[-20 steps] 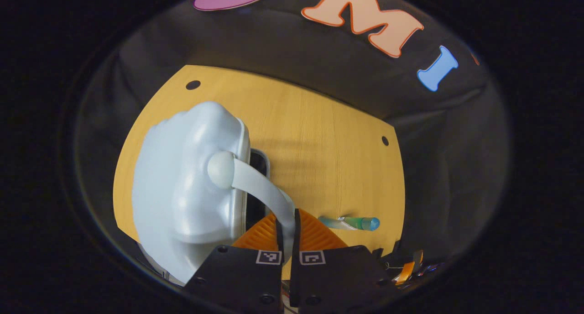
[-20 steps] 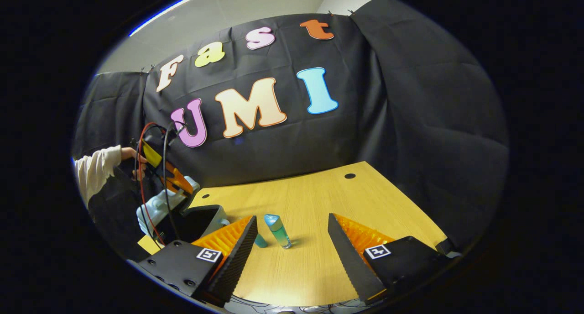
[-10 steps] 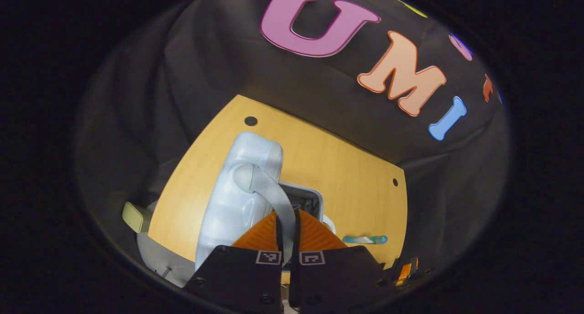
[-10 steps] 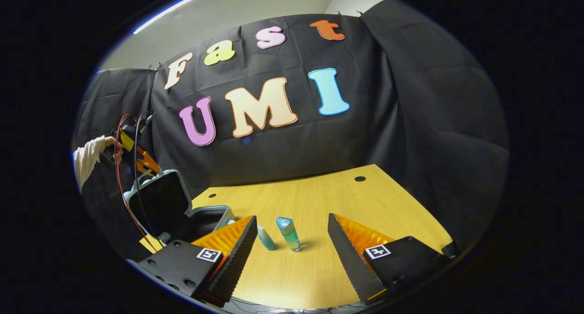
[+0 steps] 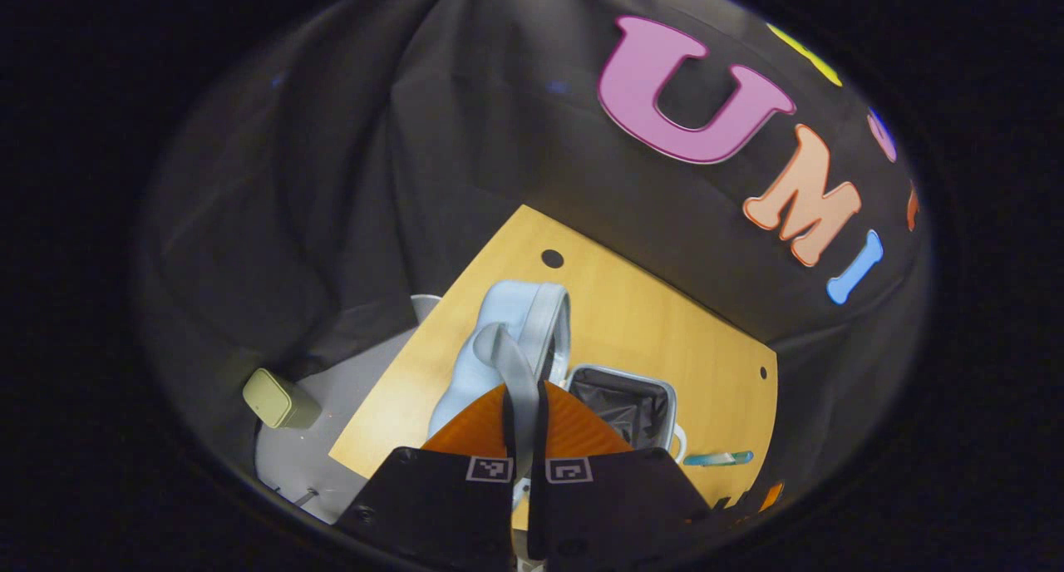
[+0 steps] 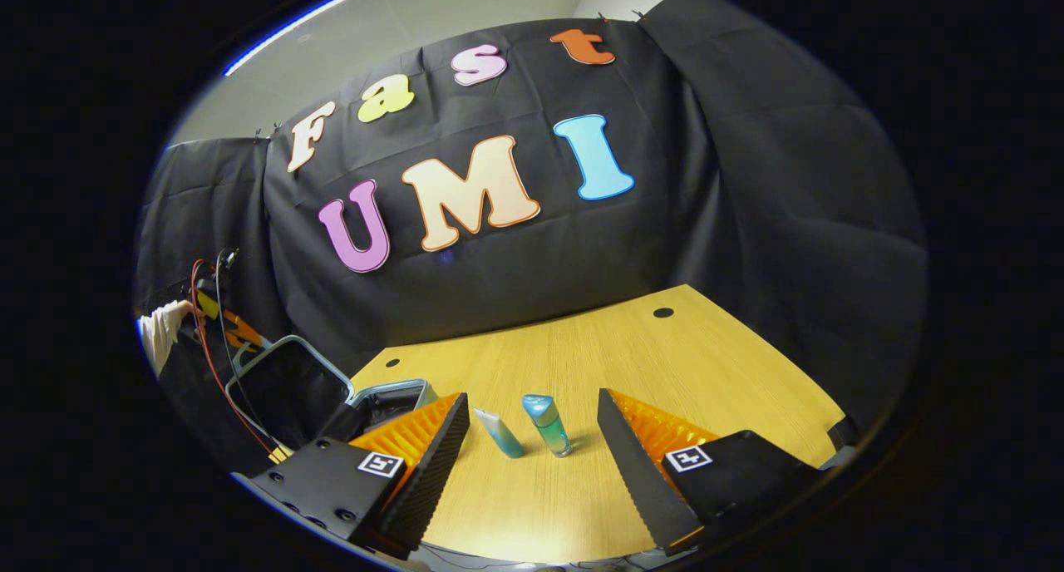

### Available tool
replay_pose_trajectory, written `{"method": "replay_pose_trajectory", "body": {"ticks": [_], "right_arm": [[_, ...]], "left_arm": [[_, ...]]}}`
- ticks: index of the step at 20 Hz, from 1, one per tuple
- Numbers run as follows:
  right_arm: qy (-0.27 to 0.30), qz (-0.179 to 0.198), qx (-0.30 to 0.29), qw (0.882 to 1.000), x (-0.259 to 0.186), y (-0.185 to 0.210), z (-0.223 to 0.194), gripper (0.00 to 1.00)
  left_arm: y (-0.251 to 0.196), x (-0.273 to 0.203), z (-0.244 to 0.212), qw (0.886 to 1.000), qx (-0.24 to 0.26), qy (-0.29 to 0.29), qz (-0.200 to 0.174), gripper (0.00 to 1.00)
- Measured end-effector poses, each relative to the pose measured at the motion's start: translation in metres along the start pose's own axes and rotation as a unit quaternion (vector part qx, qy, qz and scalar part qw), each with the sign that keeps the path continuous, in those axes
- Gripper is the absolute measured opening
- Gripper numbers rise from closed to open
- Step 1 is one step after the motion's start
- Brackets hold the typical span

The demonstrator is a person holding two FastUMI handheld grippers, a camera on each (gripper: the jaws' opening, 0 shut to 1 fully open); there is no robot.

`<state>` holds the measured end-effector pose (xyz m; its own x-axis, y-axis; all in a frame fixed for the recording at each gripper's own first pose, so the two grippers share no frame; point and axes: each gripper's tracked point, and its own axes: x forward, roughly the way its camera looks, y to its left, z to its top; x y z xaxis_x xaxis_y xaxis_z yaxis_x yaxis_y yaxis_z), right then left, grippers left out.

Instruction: First open the suitcase, pack the skin care products into it, and then close the suitcase.

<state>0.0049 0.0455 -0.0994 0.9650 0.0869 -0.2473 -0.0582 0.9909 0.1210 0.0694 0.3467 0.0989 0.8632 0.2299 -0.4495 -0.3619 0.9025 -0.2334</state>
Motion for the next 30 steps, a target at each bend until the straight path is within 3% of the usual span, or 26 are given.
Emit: {"method": "replay_pose_trajectory", "body": {"ticks": [6, 9, 16, 22, 23, 26, 30], "right_arm": [[0.014, -0.011, 0.021, 1.0, 0.01, 0.002, -0.008, 0.98], [0.014, -0.02, 0.036, 0.999, 0.018, -0.004, -0.005, 0.98], [0.026, 0.0, 0.0, 1.0, 0.037, 0.012, -0.007, 0.98], [0.037, 0.02, -0.019, 0.999, 0.041, 0.027, -0.015, 0.98], [0.037, 0.02, -0.018, 0.999, 0.042, 0.027, -0.017, 0.98], [0.035, 0.019, -0.015, 0.999, 0.042, 0.022, -0.017, 0.98], [0.036, 0.025, 0.002, 0.999, 0.046, 0.014, -0.021, 0.98]], "left_arm": [[0.117, 0.032, -0.034, 0.997, -0.02, 0.016, 0.068, 0.0], [0.153, 0.052, -0.061, 0.996, -0.038, 0.036, 0.075, 0.0], [0.188, 0.097, -0.11, 0.994, -0.055, 0.075, 0.061, 0.01], [0.205, 0.095, -0.118, 0.991, -0.035, 0.079, 0.1, 0.16], [0.208, 0.09, -0.115, 0.991, -0.026, 0.071, 0.113, 0.29], [0.215, 0.068, -0.099, 0.985, 0.01, 0.034, 0.17, 0.95], [0.174, 0.025, -0.075, 0.974, 0.09, -0.031, 0.204, 0.96]]}}
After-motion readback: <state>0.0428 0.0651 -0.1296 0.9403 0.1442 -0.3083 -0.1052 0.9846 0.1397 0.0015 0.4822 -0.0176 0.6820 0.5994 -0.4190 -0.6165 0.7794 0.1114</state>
